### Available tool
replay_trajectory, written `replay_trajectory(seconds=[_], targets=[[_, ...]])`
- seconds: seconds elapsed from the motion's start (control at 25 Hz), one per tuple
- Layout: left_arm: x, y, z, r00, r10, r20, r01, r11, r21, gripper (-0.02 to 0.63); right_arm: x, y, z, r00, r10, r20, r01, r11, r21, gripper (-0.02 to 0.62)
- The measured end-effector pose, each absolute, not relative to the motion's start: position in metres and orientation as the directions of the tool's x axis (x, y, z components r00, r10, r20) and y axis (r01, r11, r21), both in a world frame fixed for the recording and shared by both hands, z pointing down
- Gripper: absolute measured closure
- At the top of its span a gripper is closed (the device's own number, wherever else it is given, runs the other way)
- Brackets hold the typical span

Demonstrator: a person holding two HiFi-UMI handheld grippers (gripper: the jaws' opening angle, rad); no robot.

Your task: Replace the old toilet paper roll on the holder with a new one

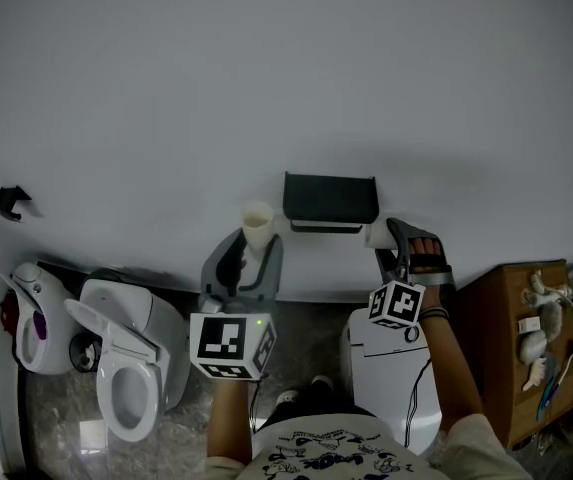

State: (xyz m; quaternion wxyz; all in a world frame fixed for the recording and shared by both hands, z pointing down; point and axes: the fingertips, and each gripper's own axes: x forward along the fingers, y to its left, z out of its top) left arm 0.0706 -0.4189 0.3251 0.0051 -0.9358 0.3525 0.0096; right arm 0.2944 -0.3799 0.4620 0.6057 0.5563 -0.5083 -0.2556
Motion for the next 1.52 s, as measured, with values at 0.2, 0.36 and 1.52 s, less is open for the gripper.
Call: replay_trajectory(seconds=[0.2,0.36,1.52], targets=[[0.047,-0.422,0.325,0.718,-0.695,-0.022,-0.696,-0.718,0.001,0.423,0.277,-0.392,0.466,0.328,-0.885,0.331,-0.236,0.262,0.936,0.299],[0.031,-0.424,0.326,0.696,-0.718,-0.022,-0.718,-0.696,0.003,0.423,0.265,-0.399,0.469,0.316,-0.893,0.32,-0.236,0.252,0.938,0.299],[-0.083,-0.413,0.337,0.548,-0.837,0.015,-0.837,-0.547,0.015,0.423,0.169,-0.442,0.464,0.26,-0.938,0.23,-0.177,0.187,0.966,0.298]])
